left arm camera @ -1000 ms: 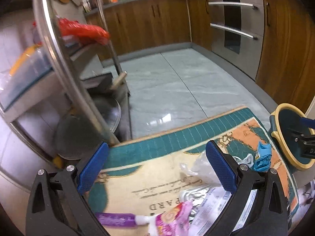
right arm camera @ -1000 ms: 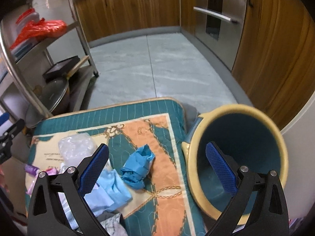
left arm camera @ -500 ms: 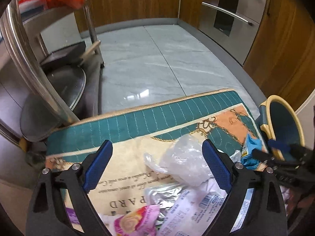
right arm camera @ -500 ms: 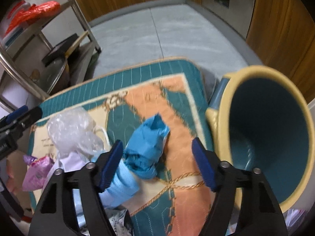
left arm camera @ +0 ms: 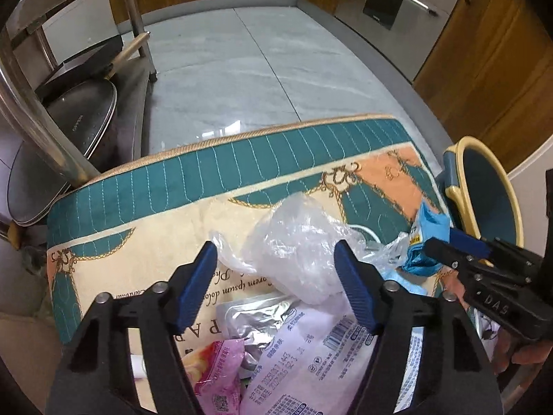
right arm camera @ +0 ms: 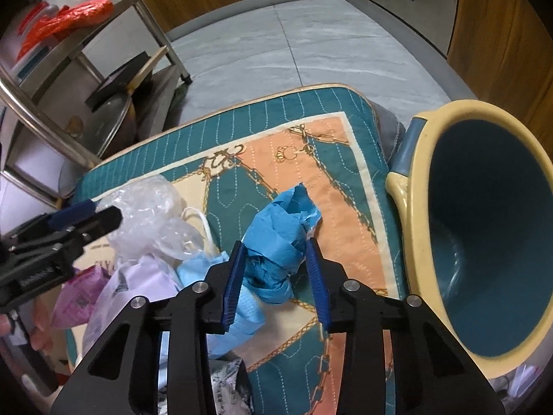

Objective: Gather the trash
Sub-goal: 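Grasp the blue crumpled cloth with the right tool while the left tool grasps the clear plastic bag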

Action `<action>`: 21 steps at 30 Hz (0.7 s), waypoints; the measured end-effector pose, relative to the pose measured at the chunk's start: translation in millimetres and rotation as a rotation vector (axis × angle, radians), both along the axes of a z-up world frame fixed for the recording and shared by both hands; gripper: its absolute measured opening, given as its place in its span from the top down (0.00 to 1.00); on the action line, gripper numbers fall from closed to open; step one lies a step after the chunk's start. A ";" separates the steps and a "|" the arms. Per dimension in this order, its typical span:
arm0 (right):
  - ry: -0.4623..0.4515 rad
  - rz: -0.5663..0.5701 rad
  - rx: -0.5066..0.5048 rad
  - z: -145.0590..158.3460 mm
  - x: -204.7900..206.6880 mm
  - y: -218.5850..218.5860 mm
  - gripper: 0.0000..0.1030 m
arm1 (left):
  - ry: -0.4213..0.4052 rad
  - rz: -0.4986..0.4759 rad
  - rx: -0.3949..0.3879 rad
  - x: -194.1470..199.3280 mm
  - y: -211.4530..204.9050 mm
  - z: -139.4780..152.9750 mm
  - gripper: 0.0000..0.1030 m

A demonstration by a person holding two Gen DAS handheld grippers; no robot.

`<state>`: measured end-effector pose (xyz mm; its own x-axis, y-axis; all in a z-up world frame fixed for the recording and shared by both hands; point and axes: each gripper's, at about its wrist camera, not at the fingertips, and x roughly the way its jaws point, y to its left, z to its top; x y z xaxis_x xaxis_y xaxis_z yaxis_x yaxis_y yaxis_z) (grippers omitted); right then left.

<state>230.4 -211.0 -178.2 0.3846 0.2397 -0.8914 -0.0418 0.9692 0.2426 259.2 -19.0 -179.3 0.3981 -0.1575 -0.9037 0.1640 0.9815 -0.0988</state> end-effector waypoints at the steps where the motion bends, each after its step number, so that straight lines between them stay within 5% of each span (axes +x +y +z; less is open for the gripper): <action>1: -0.002 0.005 0.004 0.9 -0.1 0.6 0.64 | 0.004 -0.003 0.001 -0.6 -0.2 -1.2 0.44; 4: -0.011 0.019 -0.003 4.3 -0.5 2.9 0.65 | 0.015 -0.008 -0.007 -2.6 -1.6 -3.5 0.61; 11: -0.050 0.040 -0.012 15.9 -2.3 7.6 0.65 | -0.028 -0.046 0.036 -8.8 -10.5 8.3 0.80; 21: -0.089 0.019 -0.040 25.5 1.1 -4.4 0.65 | -0.125 -0.017 0.046 -4.3 -2.0 37.3 0.84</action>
